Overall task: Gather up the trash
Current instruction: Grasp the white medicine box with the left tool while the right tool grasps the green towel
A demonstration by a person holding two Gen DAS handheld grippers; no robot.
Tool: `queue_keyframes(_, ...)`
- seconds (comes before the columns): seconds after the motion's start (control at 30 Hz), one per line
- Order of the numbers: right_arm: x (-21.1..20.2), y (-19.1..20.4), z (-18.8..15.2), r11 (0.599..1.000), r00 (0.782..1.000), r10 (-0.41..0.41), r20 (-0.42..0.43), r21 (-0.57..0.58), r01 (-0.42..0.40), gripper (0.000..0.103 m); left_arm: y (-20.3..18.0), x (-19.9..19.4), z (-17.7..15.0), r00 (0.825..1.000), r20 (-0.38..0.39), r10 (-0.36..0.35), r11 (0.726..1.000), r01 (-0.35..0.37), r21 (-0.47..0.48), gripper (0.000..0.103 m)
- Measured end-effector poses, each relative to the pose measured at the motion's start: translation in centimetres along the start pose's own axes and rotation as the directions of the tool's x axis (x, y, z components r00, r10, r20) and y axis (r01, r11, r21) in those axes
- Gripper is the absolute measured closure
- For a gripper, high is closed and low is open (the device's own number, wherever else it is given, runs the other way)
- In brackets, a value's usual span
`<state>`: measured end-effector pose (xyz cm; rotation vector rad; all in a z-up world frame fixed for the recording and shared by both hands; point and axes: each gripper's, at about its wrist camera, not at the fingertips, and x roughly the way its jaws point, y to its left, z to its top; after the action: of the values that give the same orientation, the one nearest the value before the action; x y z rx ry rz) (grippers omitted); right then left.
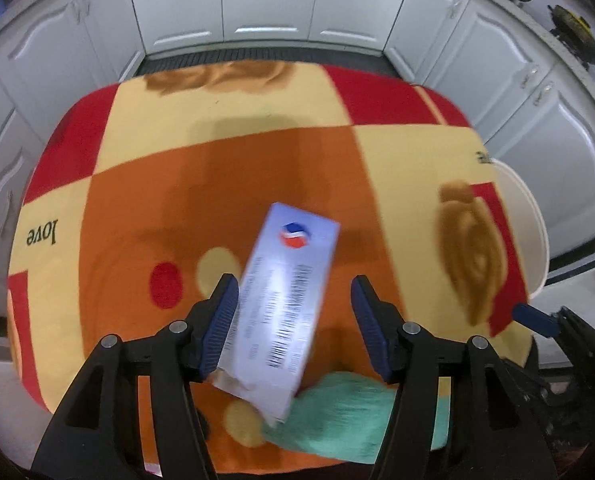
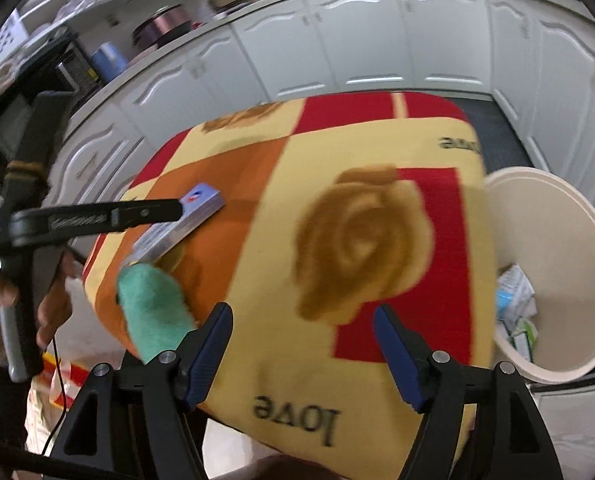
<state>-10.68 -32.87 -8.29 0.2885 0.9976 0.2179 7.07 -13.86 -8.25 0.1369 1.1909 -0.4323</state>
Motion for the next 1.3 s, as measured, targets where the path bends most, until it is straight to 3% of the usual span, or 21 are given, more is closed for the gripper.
queue_keyframes(0.27, 1.2, 2.7, 0.2, 0.997, 0.998, 0.046, -0.034, -0.059, -0.048, 0.032, 0.6, 3.0, 0.3, 0.998, -0.046, 0.030, 0.999, -0.030, 0.016, 0.046)
queue_keyframes(0.33, 1.3, 3.7, 0.2, 0.994, 0.997, 0.061, -0.045, -0.085, -0.065, 0.032, 1.3, 3.1, 0.4, 0.999, -0.031, 0.026, 1.000, -0.026, -0.002, 0.047)
queue_keyframes(0.4, 1.5, 4.8, 0.2, 0.989, 0.995, 0.079, -0.054, -0.118, -0.085, 0.030, 2.2, 2.6, 0.5, 1.000, -0.001, 0.024, 0.999, -0.024, -0.022, 0.057)
queue_keyframes(0.77, 7.5, 11.4, 0.6, 0.933, 0.978, 0.141, -0.153, -0.310, -0.183, 0.028, 6.0, -0.5, -1.0, 0.992, 0.082, 0.094, 0.993, -0.088, -0.073, 0.057)
queue_keyframes(0.8, 8.1, 11.5, 0.6, 0.931, 0.978, 0.136, -0.157, -0.316, -0.180, 0.034, 6.4, -0.8, -1.1, 0.991, 0.089, 0.098, 0.992, -0.090, -0.085, 0.057)
queue_keyframes(0.83, 8.5, 11.6, 0.4, 0.933, 0.980, 0.127, -0.155, -0.317, -0.171, 0.054, 6.7, -1.1, -1.3, 0.990, 0.097, 0.101, 0.991, -0.092, -0.093, 0.057)
queue_keyframes(0.97, 8.0, 10.8, 0.6, 0.944, 0.983, 0.133, -0.123, -0.285, -0.164, 0.058, 6.9, -1.7, -1.7, 0.988, 0.115, 0.101, 0.989, -0.088, -0.116, 0.057)
queue_keyframes(1.3, 3.4, 6.6, 2.4, 0.988, 0.996, 0.055, 0.066, -0.147, -0.045, 0.058, 3.1, -1.6, -1.9, 0.985, 0.153, 0.076, 0.994, -0.062, -0.095, 0.057)
